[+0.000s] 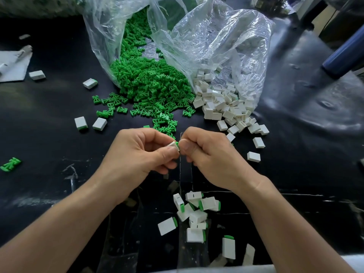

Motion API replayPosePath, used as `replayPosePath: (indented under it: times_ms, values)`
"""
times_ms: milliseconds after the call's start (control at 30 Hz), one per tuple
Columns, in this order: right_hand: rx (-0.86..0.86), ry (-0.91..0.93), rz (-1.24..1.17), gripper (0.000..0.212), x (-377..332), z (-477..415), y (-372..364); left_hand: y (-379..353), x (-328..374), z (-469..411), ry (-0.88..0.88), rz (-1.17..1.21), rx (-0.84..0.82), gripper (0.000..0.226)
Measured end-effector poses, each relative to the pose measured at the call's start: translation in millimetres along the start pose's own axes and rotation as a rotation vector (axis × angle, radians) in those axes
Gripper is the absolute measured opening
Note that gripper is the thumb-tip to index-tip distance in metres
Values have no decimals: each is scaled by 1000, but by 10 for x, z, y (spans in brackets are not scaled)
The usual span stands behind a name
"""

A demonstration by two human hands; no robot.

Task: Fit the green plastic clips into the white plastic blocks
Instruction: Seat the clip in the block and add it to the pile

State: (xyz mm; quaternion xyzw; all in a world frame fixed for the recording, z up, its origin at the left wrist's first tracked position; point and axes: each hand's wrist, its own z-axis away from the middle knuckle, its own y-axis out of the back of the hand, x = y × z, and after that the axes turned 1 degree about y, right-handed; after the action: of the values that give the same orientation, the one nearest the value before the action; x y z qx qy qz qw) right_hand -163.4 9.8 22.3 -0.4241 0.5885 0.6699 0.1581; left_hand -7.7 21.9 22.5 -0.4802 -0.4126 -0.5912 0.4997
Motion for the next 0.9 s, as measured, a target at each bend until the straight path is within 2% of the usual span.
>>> replayPosePath:
  times_ms: [133,267,433,500,533,600,700,800,900]
  values:
    - [-56,71,129,21,-13,2,40,2,-17,6,-45,-95,-21,4]
    - [-87,149,242,20,-20,-1,53,17,-32,8,-84,-172,-45,9]
    - [-147,206,309,20,-18,-1,83,24,-58,13,-104,-244,-94,15]
    - [-132,212,294,18,-7,-2,82,24,-52,8,-112,-210,-104,10]
    - [-100,199,266,18,3,0,80,23,-40,2,-115,-168,-109,5]
    - [-19,144,151,24,26,0,69,28,-15,-6,-121,-83,-100,17]
    - [14,-19,-190,38,22,-4,80,19,-6,-26,-106,47,-73,23]
    - [-38,-175,-434,54,8,0,91,4,-23,-36,-112,119,-52,18]
    - [-205,-272,-667,58,-45,-6,14,14,-32,-36,-116,173,-79,11]
